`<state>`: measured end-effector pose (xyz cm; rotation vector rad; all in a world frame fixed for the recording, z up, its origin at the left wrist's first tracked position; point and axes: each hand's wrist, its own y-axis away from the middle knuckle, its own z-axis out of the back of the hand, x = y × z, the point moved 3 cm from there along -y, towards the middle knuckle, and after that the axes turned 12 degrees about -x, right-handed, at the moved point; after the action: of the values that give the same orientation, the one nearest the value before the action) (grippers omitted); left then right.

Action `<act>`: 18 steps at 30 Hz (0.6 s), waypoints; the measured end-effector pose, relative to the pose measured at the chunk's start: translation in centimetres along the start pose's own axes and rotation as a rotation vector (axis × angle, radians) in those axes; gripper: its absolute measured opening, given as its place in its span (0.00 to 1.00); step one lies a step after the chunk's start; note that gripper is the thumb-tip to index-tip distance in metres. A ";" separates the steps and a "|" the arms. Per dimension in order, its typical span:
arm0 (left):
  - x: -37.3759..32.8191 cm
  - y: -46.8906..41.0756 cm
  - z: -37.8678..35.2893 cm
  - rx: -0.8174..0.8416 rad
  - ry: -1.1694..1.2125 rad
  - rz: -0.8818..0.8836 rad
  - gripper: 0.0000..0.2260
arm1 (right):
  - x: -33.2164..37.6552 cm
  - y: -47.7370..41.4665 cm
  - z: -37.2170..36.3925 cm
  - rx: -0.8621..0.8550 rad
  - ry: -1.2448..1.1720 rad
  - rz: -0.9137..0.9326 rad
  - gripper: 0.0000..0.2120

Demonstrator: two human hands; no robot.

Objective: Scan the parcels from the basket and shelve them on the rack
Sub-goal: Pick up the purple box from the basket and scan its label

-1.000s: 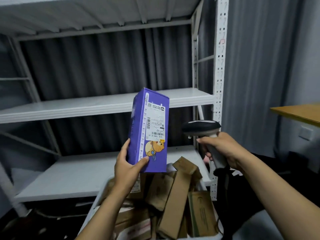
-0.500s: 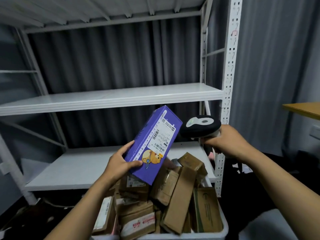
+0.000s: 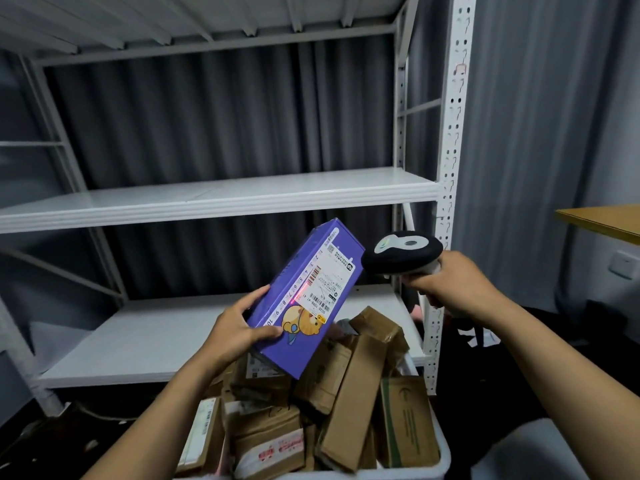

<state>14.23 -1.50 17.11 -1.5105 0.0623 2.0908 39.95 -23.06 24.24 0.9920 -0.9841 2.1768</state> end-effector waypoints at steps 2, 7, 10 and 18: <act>-0.2 0.0 -0.1 -0.003 0.015 0.001 0.37 | -0.1 0.0 0.2 0.003 -0.010 -0.003 0.08; -1.7 -1.0 -1.1 -0.047 0.142 0.028 0.39 | 0.2 -0.1 1.1 -0.050 -0.176 -0.090 0.09; -4.0 -2.3 -2.3 -0.103 0.276 0.062 0.40 | 0.7 -0.6 2.3 -0.077 -0.299 -0.128 0.09; -13.6 -9.0 -7.5 -0.054 0.631 0.155 0.22 | 1.0 -6.3 5.0 -0.138 -0.493 -0.229 0.05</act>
<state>27.75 -2.01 28.89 -2.2023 0.3667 1.6520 45.85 -23.17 29.82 1.5311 -1.1511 1.6857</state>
